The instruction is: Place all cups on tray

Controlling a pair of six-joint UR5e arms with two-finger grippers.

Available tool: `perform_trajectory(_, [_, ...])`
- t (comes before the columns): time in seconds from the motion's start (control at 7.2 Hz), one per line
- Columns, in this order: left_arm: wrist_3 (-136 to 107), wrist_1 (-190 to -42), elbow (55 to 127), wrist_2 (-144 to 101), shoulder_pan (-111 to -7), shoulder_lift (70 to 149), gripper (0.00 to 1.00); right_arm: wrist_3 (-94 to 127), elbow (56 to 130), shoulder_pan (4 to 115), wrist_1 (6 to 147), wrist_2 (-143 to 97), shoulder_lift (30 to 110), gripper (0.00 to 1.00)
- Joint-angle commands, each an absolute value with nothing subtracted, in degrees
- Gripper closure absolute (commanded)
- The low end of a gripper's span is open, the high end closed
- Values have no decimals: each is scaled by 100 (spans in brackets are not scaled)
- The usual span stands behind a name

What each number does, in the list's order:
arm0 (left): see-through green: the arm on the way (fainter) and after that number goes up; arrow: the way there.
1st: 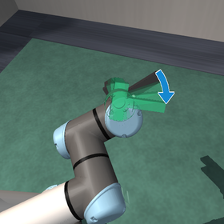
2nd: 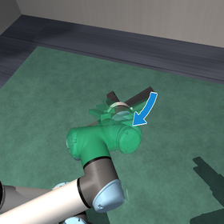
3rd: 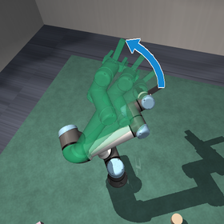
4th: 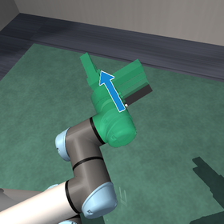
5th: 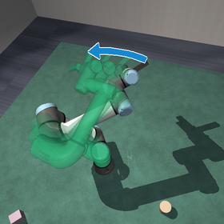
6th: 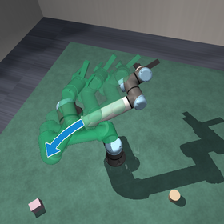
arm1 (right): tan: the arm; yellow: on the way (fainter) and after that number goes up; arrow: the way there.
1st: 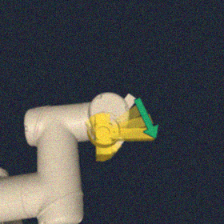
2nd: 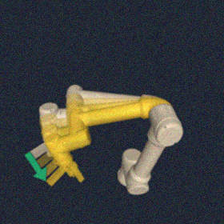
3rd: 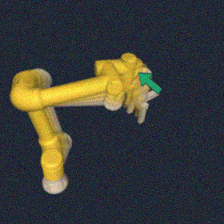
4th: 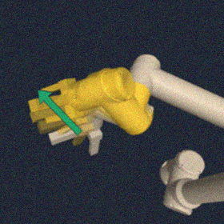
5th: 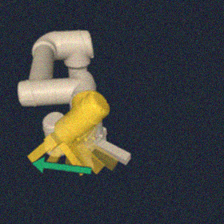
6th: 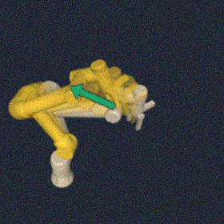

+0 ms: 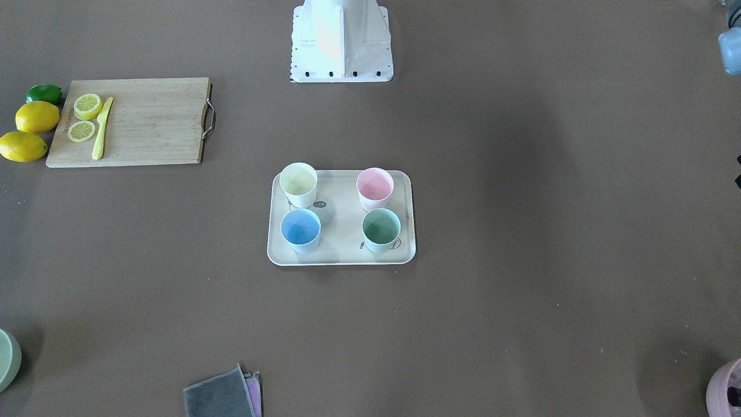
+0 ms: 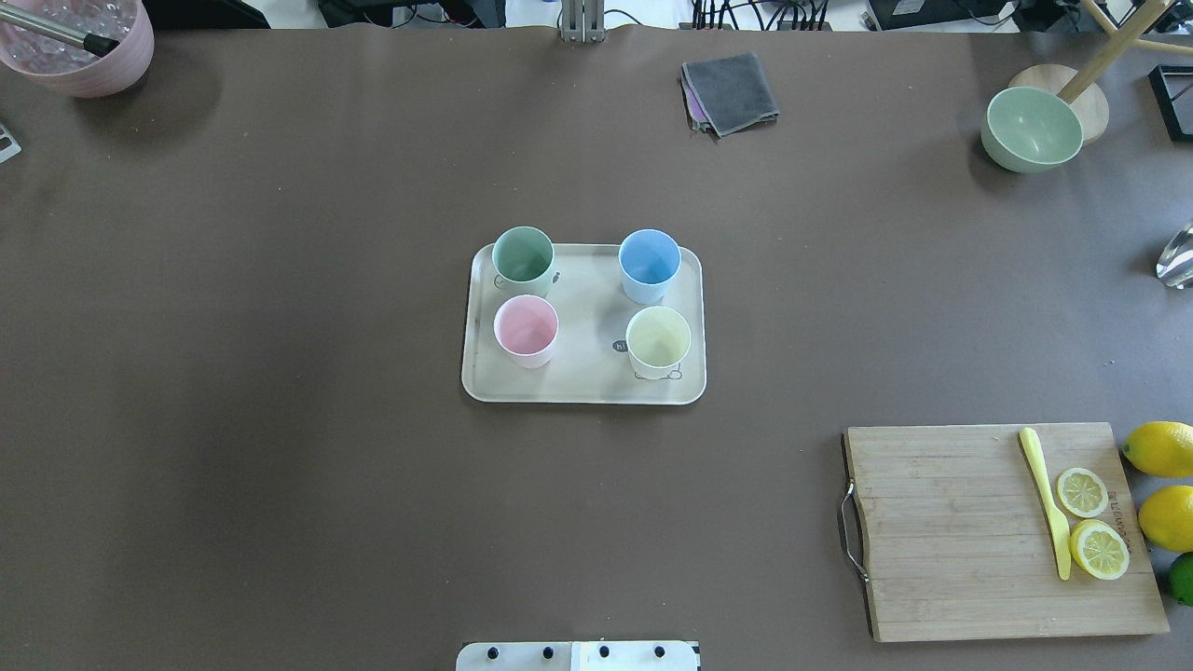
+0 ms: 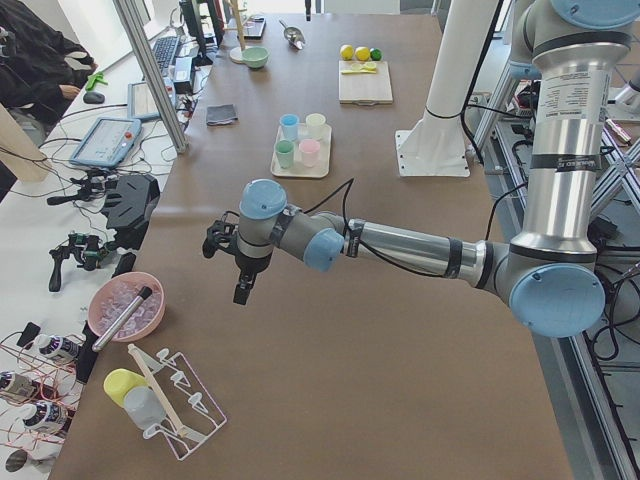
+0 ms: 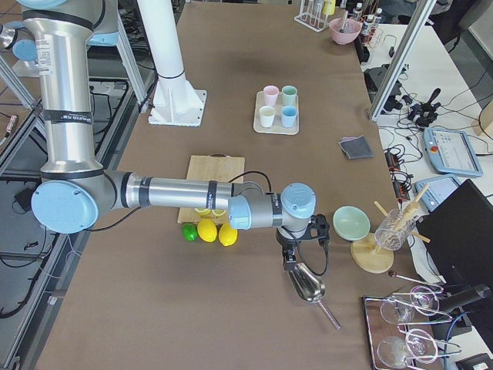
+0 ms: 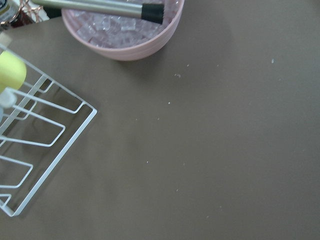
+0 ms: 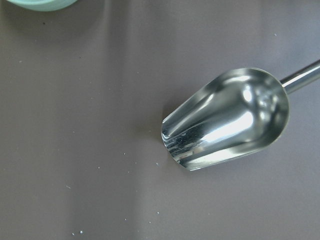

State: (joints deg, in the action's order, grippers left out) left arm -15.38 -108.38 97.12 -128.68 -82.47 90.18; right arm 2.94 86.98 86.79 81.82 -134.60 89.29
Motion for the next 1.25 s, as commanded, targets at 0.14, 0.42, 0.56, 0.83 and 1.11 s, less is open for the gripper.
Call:
perform_trajectory(0.14, [-1503, -10855, 9677, -13008, -8394, 8736, 2, 63, 9217, 9105, 8952, -13588, 8974, 0])
perform_trajectory(0.42, [-1512, -10846, 9685, -13016, -8385, 8754, 2, 62, 9850, 9018, 9831, -13492, 8965, 0])
perform_trajectory(0.56, [-1512, -10828, 9677, -13017, -8376, 8780, 2, 62, 9844, 9009, 9826, -13491, 9017, 0])
perform_trajectory(0.83, [-1512, -10802, 9685, -13034, -8393, 8711, 2, 70, 9800, 8956, 9826, -13483, 9009, 0])
perform_trajectory(1.11, [-1512, -10802, 9694, -13104, -8429, 8613, 2, 53, 9721, 8930, 9791, -13500, 9026, 0])
